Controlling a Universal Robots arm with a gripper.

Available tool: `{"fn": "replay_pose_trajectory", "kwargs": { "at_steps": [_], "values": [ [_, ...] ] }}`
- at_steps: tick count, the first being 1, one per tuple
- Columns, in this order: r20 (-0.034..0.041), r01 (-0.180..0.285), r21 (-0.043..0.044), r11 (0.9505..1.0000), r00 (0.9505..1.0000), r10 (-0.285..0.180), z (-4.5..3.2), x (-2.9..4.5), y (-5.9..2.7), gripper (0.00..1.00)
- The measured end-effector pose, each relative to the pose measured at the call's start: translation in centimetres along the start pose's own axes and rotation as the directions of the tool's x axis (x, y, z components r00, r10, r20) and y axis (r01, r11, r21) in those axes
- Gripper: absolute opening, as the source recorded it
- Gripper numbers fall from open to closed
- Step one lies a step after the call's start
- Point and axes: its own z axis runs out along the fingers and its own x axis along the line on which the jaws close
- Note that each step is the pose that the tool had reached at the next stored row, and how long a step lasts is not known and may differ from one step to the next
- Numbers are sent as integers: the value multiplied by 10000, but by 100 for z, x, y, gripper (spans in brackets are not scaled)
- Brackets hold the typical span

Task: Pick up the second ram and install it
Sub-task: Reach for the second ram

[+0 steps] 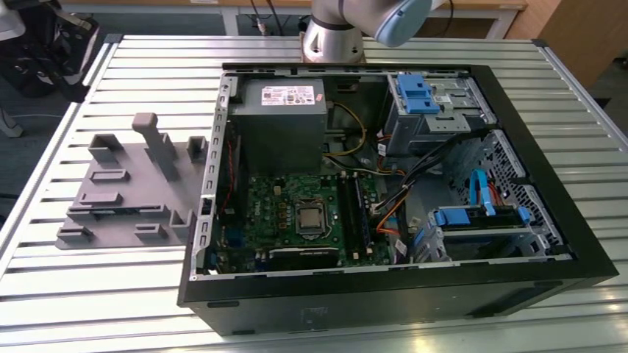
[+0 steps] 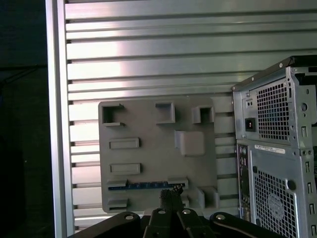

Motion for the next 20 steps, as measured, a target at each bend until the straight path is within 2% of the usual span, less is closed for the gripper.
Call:
{"fn": "replay_pose_trajectory", "kwargs": {
  "at_steps": [9,15,20],
  "values": [
    [1,0,-1,10000,10000,0,-3,68,-40,11],
    [0,0,0,10000,10000,0,-6,172,-57,11],
    [1,1,-1,10000,10000,-1,-7,180,-58,11]
  ]
}}
